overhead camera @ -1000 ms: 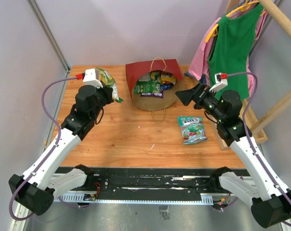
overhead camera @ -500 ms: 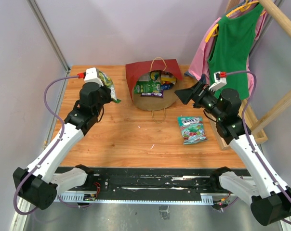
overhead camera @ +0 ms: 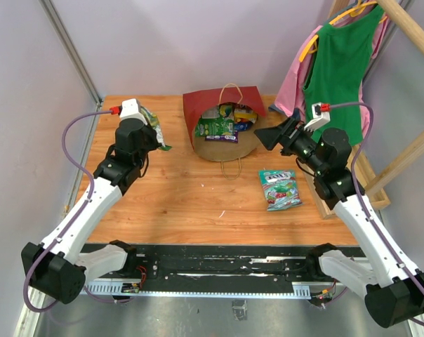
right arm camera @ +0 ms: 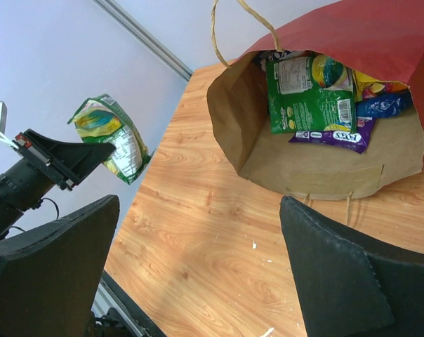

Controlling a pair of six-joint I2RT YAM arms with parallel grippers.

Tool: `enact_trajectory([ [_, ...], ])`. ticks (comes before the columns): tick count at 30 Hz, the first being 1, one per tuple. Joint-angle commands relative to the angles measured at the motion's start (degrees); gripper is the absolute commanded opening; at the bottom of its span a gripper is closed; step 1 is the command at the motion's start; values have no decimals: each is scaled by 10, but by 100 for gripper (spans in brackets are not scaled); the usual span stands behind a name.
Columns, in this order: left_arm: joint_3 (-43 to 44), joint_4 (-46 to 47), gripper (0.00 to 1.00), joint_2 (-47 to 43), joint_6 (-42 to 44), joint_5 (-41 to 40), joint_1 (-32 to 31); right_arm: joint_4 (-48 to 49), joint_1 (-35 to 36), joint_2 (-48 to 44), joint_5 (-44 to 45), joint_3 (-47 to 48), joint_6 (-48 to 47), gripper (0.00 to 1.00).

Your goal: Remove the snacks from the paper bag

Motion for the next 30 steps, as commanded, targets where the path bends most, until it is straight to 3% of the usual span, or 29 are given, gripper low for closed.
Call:
enact_trajectory([
  [1,9,30,1,10,3,-4,10,24,18,1,-11,3,6,98],
  [23,-4,37,1,22,9,-8,36,25,18,41,-11,14,1,99],
  [30,0,24,0,27,18,-42,58,-44,18,24,18,-15,-54,99],
])
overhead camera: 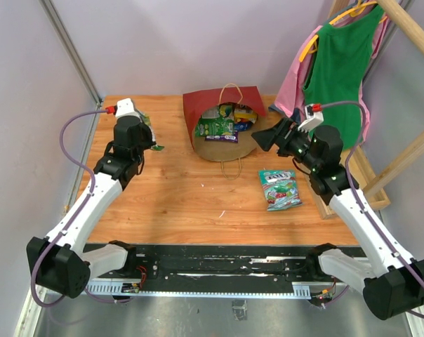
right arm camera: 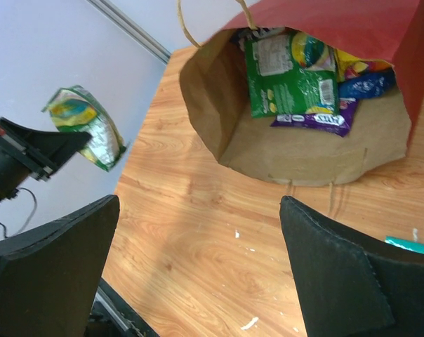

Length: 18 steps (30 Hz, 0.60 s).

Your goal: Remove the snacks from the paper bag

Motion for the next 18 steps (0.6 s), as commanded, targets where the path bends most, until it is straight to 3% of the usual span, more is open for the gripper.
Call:
enact_trajectory([
  [1,2,21,1,4,13,-39,24,-51,18,-23,22,-23,-51,99],
  [10,32,-51,1,97,10,-83,51,-96,17,-63,47,-81,-77,99],
  [18,31,-44,1,173,13,-105,51,-111,17,-72,52,-87,-84,99],
])
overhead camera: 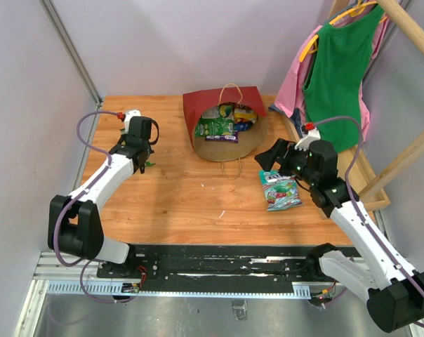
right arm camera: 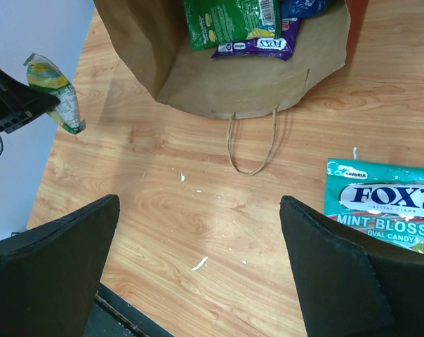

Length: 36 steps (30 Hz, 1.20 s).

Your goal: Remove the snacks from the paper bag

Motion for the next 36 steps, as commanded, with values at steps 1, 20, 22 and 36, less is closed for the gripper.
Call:
enact_trajectory([
  [1,26,14,1,34,9,-46,2,-6,8,-11,16,-11,-18,98],
  [20,86,28,99,117,51,31,1,8,8,27,-33,-5,-8,99],
  [22,73,47,100,82,48,51,1,12,8,25,-32,-9,-9,99],
  [36,63,142,13,180,18,166,63,-1,9,19,-43,-15,-18,99],
])
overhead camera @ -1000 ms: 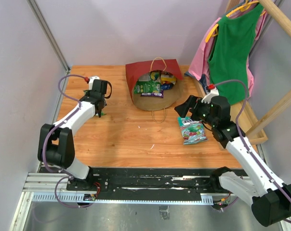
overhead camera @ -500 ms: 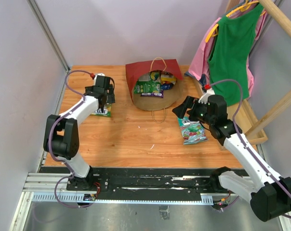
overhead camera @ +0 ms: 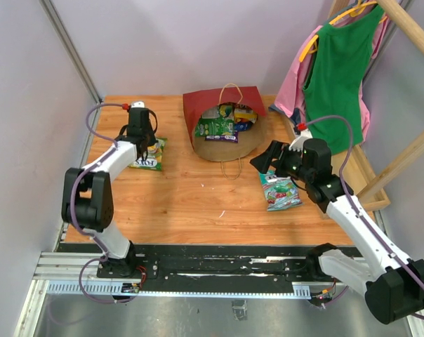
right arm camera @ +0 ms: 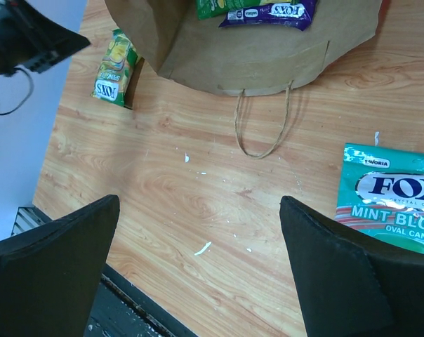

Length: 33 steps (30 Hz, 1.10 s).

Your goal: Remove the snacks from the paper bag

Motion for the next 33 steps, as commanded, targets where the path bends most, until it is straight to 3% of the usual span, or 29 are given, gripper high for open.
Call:
enact_trajectory([
  [1,8,32,13,68,-23,43,26,-5,8,-23,5,-14,-18,99],
  [16,103,-8,8,209,-6,60,77,-8,8,1,2,-16,-19,99],
  [33,448,-163,8,440,60,2,100,-9,8,0,17,-22,-17,99],
])
